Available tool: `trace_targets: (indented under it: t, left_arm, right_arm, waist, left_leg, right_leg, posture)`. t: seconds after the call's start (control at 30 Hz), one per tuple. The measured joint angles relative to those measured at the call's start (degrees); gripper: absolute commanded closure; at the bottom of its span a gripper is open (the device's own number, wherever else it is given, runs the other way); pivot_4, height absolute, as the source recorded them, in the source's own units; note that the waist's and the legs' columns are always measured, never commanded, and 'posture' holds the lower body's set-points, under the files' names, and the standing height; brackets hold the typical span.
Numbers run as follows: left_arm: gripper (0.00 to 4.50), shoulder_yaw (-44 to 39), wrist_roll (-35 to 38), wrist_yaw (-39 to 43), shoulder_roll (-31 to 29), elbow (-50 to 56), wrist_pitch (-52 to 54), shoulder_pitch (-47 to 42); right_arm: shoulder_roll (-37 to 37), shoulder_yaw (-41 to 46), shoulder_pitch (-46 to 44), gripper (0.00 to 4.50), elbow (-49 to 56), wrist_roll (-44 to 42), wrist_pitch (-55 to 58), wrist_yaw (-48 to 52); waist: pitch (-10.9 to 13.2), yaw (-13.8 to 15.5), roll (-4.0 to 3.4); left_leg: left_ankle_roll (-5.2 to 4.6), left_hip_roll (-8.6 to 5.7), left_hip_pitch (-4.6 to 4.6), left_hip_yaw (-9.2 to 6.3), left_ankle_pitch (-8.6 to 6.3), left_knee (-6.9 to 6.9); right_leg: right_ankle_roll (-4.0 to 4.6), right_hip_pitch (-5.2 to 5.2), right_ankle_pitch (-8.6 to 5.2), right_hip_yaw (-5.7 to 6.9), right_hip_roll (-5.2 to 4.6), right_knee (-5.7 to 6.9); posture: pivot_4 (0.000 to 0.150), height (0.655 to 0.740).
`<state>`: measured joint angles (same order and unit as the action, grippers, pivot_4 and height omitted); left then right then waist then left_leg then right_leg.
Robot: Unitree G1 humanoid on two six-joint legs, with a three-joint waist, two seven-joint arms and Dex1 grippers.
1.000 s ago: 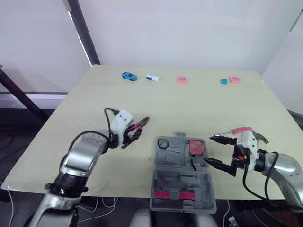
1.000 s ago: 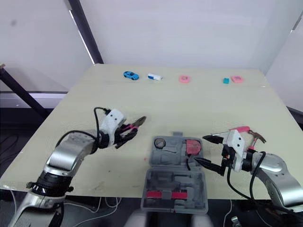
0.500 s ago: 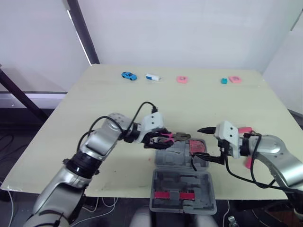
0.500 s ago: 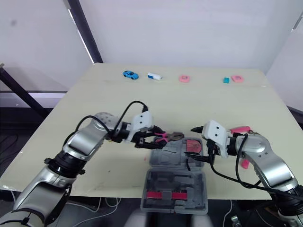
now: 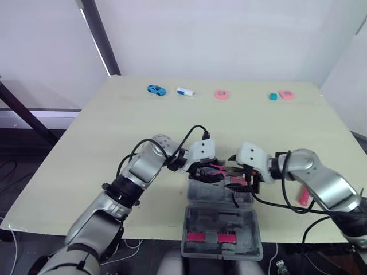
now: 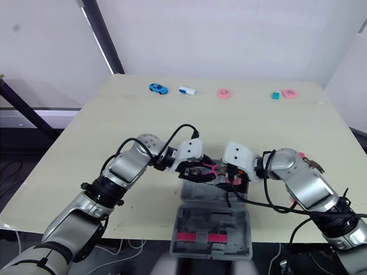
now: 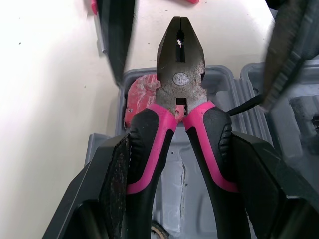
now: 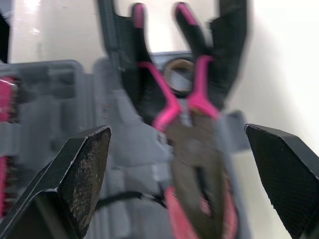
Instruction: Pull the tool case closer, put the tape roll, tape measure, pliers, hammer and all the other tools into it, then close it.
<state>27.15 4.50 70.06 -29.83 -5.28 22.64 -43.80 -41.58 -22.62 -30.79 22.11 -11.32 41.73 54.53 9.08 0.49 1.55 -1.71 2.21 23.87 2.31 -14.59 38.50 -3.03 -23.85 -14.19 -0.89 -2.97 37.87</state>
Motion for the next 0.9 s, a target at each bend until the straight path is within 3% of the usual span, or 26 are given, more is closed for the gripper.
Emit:
trace_targets:
  t: [0.13,0.23,0.27,0.47,0.9]
  left_arm:
    - [1.95,-0.6,0.6,0.5,0.1,0.2,1.2,0.2]
    - [1.95,-0.8,0.8,1.0,0.1,0.3,1.5,0.2]
    - [1.95,-0.8,0.9,1.0,0.1,0.3,1.8,0.2]
    - [1.95,-0.7,1.2,2.3,-0.1,0.7,1.5,0.5]
    - [1.95,-2.7,1.3,2.2,0.4,0.3,-3.3,3.5]
  right_arm:
    - [0.0,-0.2,0.0,0.00,0.0,0.5,0.1,0.1]
    - [0.0,-0.2,0.0,0.77,0.0,0.9,0.1,0.2]
    - [0.0,-0.3,0.0,1.28,-0.1,1.1,-0.1,0.2]
    - [-0.1,-0.9,-0.1,3.40,-0.7,2.3,-1.3,0.9]
    - [-0.3,-1.0,0.1,3.47,-0.8,3.0,-3.1,2.0]
  waist:
    - [0.0,0.2,0.00]
    - [0.0,0.1,0.00]
    - [0.0,0.1,0.00]
    - [0.0,0.1,0.00]
    - [0.0,0.1,0.00]
  left_leg:
    - [0.00,0.00,0.00,0.00,0.00,0.02]
    - [0.00,0.00,0.00,-0.01,0.00,0.02]
    - [0.00,0.00,0.00,-0.01,0.00,0.02]
    - [0.00,0.00,0.00,-0.01,0.00,0.02]
    - [0.00,0.00,-0.01,-0.01,0.00,0.07]
  right_leg:
    - [0.00,0.00,0.00,0.01,0.00,0.03]
    - [0.00,0.00,0.00,0.01,0.00,0.04]
    - [0.00,0.00,0.00,0.01,0.00,0.04]
    - [0.00,0.00,0.00,0.01,0.00,0.04]
    - [0.00,0.01,0.01,0.01,0.00,0.07]
  posture:
    - [0.150,0.7400]
    - [0.150,0.7400]
    - [0.150,0.7400]
    - [0.150,0.7400]
    - [0.150,0.7400]
